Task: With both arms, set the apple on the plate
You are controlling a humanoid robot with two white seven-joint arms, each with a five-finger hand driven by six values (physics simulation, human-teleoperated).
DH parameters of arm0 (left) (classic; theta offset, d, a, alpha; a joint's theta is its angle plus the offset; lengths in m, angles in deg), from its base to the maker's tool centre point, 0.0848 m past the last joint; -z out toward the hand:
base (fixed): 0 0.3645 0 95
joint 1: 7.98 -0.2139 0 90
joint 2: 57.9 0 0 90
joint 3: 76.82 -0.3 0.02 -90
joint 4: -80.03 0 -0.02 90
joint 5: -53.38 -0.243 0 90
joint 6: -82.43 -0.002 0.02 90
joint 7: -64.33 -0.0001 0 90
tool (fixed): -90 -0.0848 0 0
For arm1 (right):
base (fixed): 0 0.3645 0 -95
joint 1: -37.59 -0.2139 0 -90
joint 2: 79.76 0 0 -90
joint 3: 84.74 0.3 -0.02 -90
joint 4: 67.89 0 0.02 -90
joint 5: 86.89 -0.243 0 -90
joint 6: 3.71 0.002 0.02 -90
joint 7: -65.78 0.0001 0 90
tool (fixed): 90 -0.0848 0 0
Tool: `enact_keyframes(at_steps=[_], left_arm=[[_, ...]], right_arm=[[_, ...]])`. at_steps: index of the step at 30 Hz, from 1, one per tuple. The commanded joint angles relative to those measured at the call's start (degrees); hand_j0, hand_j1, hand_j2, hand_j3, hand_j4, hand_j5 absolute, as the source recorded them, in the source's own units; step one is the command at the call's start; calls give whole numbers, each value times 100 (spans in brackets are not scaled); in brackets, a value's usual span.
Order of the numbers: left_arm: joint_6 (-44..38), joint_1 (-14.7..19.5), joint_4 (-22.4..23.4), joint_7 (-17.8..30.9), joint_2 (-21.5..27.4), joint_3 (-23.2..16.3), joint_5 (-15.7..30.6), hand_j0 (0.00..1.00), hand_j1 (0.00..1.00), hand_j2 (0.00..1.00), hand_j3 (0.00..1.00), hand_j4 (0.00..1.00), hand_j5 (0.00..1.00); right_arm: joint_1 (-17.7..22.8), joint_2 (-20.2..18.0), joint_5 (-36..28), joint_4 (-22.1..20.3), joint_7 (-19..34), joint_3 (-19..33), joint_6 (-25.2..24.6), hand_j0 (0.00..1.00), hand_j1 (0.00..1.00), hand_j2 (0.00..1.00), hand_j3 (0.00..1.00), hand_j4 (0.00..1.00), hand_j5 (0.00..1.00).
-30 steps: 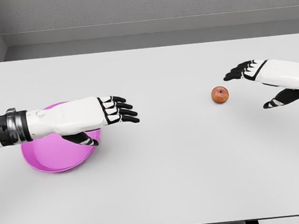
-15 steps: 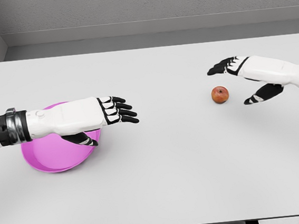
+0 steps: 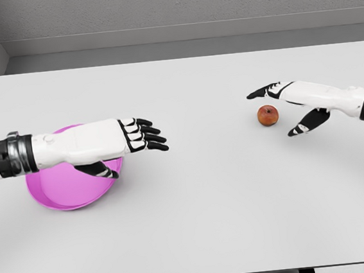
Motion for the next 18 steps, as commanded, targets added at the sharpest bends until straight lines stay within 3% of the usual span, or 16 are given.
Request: enact_keyframes(at_steps=[1, 8, 14, 18], left_arm=[[-9, 9, 0, 60, 4, 1, 40, 100, 100, 100, 100, 100, 100], [-9, 9, -9, 69, -5, 1, 40, 100, 100, 100, 100, 100, 100], [-9, 9, 0, 69, -5, -8, 40, 100, 100, 100, 100, 100, 100], [-9, 9, 0, 69, -5, -8, 40, 100, 100, 100, 100, 100, 100]], right_arm=[[-9, 63, -34, 205, -2, -77, -14, 100, 100, 100, 100, 100, 100], [-149, 230, 28, 530, -2, -121, 4, 100, 100, 100, 100, 100, 100], [-448, 493, 54, 1110, -2, -473, 21, 100, 100, 100, 100, 100, 100], [-448, 511, 54, 1172, -2, -473, 39, 100, 100, 100, 100, 100, 100]])
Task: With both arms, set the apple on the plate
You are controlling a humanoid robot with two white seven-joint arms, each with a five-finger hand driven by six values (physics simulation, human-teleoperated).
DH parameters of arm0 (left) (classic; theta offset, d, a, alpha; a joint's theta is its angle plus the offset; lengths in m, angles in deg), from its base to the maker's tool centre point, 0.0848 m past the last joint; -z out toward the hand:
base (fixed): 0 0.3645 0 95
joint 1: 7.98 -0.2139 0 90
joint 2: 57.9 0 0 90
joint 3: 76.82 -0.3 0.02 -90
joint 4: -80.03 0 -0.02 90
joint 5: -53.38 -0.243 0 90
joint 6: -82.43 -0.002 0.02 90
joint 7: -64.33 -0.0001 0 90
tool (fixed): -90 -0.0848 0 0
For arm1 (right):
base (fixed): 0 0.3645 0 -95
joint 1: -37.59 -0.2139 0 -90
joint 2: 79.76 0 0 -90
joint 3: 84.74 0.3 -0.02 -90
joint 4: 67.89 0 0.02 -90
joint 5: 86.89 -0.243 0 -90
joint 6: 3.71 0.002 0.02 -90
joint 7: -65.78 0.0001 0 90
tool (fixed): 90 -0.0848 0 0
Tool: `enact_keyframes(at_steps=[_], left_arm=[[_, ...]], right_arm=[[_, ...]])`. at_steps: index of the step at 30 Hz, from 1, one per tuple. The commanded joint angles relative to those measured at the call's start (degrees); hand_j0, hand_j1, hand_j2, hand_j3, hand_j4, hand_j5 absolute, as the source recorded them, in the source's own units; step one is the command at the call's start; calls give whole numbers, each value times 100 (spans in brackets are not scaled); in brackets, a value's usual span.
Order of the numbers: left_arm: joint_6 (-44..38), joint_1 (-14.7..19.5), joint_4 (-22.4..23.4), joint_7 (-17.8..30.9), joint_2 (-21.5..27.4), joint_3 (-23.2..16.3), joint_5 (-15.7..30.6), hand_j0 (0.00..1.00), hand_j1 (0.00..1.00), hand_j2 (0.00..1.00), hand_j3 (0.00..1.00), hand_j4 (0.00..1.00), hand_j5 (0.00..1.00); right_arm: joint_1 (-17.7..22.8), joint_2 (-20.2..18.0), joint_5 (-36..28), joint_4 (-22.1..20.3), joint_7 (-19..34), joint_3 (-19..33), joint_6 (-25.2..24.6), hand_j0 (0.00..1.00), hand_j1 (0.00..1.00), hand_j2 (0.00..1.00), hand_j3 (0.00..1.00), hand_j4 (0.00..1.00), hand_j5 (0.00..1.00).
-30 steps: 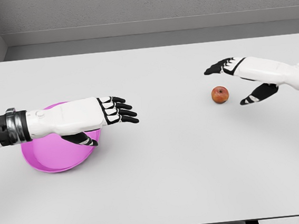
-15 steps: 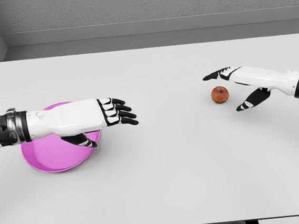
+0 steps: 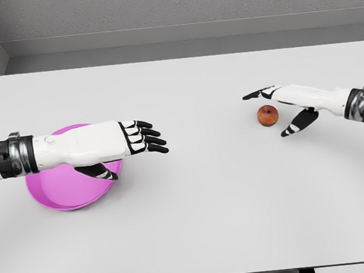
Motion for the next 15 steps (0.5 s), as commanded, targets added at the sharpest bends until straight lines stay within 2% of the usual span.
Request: enact_keyframes(at_steps=[1, 7, 9, 15], left_arm=[[-10, 0, 0, -3, 4, 3, 39, 100, 100, 100, 100, 100, 100], [-10, 0, 0, -3, 4, 3, 39, 100, 100, 100, 100, 100, 100], [-10, 0, 0, -3, 4, -5, 39, 100, 100, 100, 100, 100, 100], [-10, 0, -9, -3, 4, -14, 39, 100, 100, 100, 100, 100, 100]], right_arm=[[0, 22, -39, 79, -2, -23, -7, 100, 100, 100, 100, 100, 100], [-105, 65, 4, 352, -2, -23, 64, 100, 100, 100, 100, 100, 100], [-149, 250, 206, 519, -2, -23, 72, 100, 100, 100, 100, 100, 100], [-255, 355, 286, 853, -2, -58, 169, 100, 100, 100, 100, 100, 100]])
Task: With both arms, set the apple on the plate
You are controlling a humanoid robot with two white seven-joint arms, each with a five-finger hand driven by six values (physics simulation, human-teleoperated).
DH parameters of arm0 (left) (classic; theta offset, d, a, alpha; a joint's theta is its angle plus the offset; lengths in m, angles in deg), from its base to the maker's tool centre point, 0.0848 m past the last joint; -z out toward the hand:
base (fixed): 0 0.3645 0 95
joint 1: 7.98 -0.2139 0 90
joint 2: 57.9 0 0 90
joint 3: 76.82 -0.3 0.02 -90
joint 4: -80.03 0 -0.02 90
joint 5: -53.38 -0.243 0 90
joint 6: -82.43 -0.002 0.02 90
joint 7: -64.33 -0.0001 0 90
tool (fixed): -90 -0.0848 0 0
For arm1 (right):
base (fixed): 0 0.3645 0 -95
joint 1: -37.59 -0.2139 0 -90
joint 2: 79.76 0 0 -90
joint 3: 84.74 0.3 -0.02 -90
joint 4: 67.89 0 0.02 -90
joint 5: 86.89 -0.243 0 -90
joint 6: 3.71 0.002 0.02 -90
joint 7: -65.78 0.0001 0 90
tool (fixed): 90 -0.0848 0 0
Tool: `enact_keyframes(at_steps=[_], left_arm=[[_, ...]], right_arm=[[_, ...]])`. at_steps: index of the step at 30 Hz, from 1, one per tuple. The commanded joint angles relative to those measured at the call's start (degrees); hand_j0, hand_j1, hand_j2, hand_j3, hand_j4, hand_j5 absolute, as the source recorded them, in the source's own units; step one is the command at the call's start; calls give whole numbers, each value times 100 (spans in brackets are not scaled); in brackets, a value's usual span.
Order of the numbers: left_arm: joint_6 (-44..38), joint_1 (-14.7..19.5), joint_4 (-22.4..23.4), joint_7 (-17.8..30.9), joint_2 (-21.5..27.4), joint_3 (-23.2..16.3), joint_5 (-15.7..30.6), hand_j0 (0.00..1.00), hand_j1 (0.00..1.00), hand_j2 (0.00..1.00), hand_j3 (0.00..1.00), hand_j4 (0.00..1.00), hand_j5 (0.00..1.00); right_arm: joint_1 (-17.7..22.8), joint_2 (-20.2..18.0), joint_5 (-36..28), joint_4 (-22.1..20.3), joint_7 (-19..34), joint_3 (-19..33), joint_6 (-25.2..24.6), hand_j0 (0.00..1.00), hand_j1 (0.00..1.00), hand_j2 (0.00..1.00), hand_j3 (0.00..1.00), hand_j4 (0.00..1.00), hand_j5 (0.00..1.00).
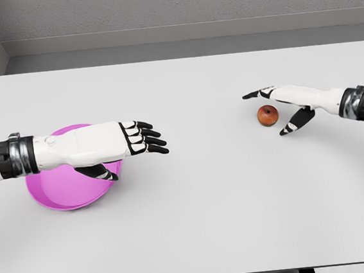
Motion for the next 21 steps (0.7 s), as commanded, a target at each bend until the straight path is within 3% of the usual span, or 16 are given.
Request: enact_keyframes(at_steps=[1, 13, 21], left_arm=[[-10, 0, 5, -3, 4, 4, 39, 100, 100, 100, 100, 100, 100], [-10, 0, -3, -3, 4, 4, 39, 100, 100, 100, 100, 100, 100], [-10, 0, -3, -3, 4, -5, 39, 100, 100, 100, 100, 100, 100]], right_arm=[[-9, 25, 1, 107, -2, -3, 17, 100, 100, 100, 100, 100, 100], [-114, 148, 124, 248, -2, -3, 70, 100, 100, 100, 100, 100, 100], [-123, 148, 247, 274, -2, 6, 107, 93, 93, 93, 93, 93, 93]])
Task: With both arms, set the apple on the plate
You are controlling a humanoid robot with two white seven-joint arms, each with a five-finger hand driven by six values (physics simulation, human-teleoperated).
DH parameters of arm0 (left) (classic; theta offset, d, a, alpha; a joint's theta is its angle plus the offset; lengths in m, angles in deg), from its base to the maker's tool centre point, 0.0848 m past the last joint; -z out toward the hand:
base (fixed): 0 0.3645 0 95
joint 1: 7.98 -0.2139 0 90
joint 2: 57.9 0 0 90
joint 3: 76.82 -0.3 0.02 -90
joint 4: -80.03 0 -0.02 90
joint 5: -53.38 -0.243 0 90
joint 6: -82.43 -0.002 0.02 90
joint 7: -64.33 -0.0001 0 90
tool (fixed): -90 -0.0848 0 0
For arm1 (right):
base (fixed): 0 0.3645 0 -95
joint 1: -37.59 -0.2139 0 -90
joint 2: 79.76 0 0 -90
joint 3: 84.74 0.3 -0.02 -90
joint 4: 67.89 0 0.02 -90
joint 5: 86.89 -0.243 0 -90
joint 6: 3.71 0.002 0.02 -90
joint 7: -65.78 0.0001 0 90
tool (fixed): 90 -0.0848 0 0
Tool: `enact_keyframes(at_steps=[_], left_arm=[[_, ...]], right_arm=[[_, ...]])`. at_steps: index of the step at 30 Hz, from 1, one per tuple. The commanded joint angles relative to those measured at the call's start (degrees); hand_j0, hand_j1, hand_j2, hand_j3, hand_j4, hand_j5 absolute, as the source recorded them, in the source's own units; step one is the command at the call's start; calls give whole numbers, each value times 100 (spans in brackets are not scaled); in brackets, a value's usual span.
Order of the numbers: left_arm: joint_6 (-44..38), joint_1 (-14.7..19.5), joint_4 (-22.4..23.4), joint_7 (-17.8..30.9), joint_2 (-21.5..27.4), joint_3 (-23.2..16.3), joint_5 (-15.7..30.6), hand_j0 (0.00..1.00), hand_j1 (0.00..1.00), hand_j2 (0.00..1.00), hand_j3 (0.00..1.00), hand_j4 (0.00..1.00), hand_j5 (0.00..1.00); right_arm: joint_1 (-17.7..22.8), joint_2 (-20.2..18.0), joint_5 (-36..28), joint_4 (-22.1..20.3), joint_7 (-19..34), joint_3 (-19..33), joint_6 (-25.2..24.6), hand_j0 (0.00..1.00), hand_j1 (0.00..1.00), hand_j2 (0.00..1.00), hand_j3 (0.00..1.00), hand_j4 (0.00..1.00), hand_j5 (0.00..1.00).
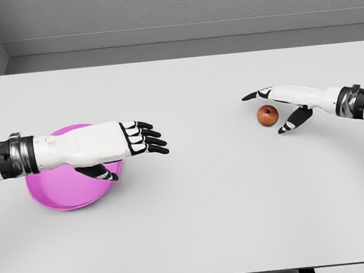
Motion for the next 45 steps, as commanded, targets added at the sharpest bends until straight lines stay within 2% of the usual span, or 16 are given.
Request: enact_keyframes(at_steps=[1, 9, 15, 19, 21, 27, 32, 43, 45], left_arm=[[-10, -9, 0, -3, 4, 3, 39, 100, 100, 100, 100, 100, 100], [-10, -9, 0, -3, 4, 3, 39, 100, 100, 100, 100, 100, 100], [-10, -9, 0, -3, 4, 3, 39, 100, 100, 100, 100, 100, 100], [-10, -9, 0, -3, 4, 3, 39, 100, 100, 100, 100, 100, 100], [-10, -9, 0, -3, 4, 3, 39, 100, 100, 100, 100, 100, 100], [-10, -9, 0, -3, 4, 3, 39, 100, 100, 100, 100, 100, 100], [-10, -9, 0, -3, 4, 3, 39, 100, 100, 100, 100, 100, 100], [-10, -9, 0, -3, 4, 3, 39, 100, 100, 100, 100, 100, 100], [-10, -17, 0, -3, 4, 3, 39, 100, 100, 100, 100, 100, 100]], right_arm=[[0, -3, -23, 1, -2, 7, -2, 91, 91, 91, 91, 91, 91], [0, -3, 13, 36, -2, 15, -2, 82, 82, 82, 82, 82, 82], [-9, -3, 57, 106, -2, 42, -2, 67, 67, 67, 67, 67, 67], [0, 14, 74, 124, -2, 42, -2, 66, 66, 66, 66, 66, 66], [0, 6, 65, 133, -2, 50, -2, 60, 60, 60, 60, 60, 60], [0, 14, 65, 124, -2, 59, -2, 60, 60, 60, 60, 60, 60], [-9, 14, 30, 124, -2, 68, -2, 51, 51, 51, 51, 51, 51], [9, 6, -14, 98, -2, 173, -2, 51, 51, 51, 51, 51, 51], [9, -12, -207, -60, -2, 191, -2, 51, 51, 51, 51, 51, 51]])
